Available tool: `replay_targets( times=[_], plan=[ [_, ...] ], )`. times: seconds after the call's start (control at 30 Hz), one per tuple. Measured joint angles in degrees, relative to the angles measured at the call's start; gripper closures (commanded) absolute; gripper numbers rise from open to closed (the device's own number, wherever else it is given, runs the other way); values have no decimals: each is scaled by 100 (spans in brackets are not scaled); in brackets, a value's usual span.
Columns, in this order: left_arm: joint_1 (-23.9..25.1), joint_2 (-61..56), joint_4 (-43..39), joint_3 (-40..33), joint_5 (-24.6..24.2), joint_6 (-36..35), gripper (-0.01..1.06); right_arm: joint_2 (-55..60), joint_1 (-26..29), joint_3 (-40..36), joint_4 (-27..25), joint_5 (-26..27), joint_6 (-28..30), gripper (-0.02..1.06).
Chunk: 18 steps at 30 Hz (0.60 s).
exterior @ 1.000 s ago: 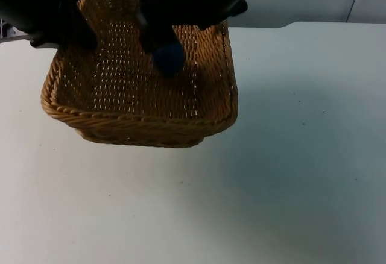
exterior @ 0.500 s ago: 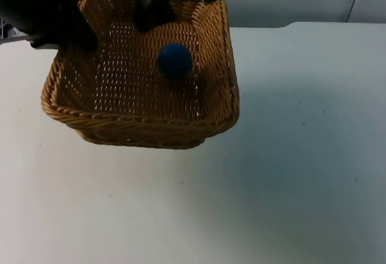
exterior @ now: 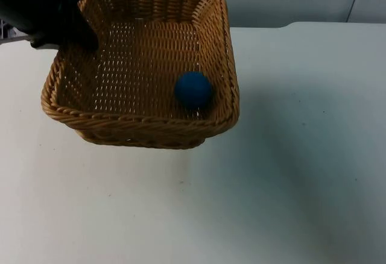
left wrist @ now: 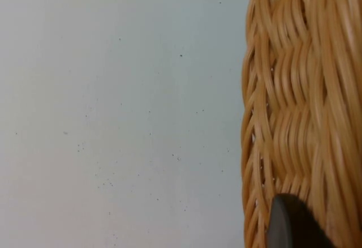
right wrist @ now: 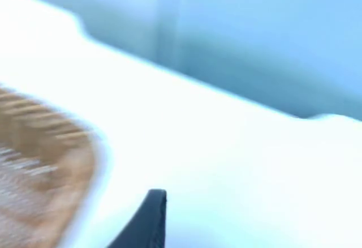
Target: Pick up the basket with the left hand and place the ball into the basket with the right hand.
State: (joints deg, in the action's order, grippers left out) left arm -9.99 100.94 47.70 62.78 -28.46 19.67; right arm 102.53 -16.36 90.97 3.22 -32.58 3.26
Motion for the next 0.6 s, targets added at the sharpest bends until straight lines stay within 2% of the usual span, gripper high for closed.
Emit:
replay_targets(
  times=[0.07, 0.1, 0.27, 0.5, 0.6],
  plan=[
    [0, 0, -11, 0, 0, 0, 105, -25, 482, 0, 12, 0, 0, 0],
    [0, 0, -11, 0, 0, 0, 105, -25, 482, 0, 12, 0, 0, 0],
    [0, 0, -13, 0, 11, 0, 105, -26, 1147, 0, -9, -79, -11, 0],
    [0, 0, -23, 0, 11, 0, 105, -36, 1221, 0, -19, -257, -111, 0],
    [0, 0, -37, 0, -13, 0, 105, -343, 1231, -342, 52, -135, -326, 0]
  ],
)
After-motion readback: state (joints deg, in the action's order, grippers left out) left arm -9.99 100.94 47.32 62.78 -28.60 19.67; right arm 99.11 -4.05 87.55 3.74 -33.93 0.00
